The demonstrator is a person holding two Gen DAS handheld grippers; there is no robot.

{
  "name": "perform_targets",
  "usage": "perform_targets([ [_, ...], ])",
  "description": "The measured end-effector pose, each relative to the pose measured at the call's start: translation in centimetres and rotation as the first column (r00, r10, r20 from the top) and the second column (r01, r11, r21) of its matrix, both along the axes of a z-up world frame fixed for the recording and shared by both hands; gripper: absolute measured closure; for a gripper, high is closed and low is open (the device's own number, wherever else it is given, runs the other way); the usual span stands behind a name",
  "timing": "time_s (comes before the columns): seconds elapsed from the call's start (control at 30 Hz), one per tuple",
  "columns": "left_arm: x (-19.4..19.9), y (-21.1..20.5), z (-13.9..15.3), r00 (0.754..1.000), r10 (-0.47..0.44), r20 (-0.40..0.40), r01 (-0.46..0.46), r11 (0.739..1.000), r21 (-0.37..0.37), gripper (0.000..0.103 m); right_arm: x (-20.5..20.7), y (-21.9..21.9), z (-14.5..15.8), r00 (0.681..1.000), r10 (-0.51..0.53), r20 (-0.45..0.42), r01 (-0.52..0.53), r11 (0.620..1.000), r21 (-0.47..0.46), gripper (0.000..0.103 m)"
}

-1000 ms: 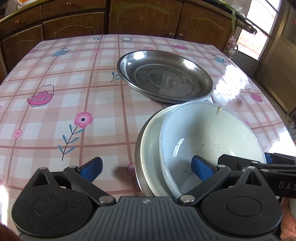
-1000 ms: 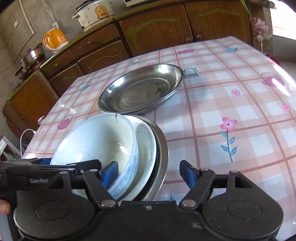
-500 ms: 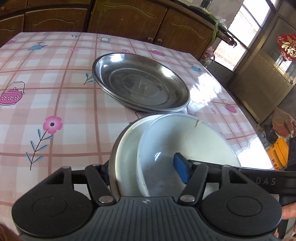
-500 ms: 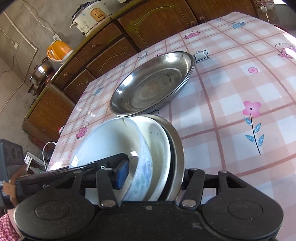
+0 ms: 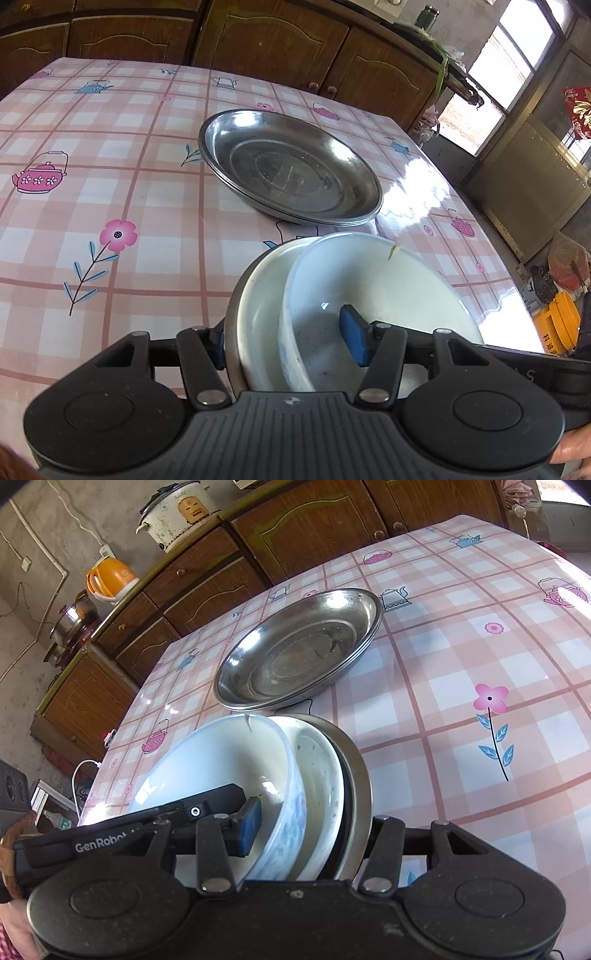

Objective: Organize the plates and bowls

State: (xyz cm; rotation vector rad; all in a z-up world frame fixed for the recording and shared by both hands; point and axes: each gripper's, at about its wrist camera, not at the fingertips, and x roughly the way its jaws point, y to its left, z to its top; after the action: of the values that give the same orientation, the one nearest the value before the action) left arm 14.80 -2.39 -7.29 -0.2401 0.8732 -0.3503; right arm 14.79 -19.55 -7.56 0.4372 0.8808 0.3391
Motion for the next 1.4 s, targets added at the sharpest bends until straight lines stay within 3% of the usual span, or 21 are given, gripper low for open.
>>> perform_targets([
  [0.77, -4.2, 0.8, 7.6, 0.987, 0.034, 0.156, -0.036, 0.999, 0.012, 0.047, -3.8, 0.9, 8.1, 0.987, 0.029, 0.16, -0.031, 0.999, 0.008, 0.043],
  [1.4, -6.0, 0.9, 11.2, 0.97, 0.045, 0.239, -0.047, 0.999, 0.004, 0.047, -5.1, 1.0, 12.4, 0.97, 0.044, 0.24, -0.046, 0.999, 0.0, 0.043],
])
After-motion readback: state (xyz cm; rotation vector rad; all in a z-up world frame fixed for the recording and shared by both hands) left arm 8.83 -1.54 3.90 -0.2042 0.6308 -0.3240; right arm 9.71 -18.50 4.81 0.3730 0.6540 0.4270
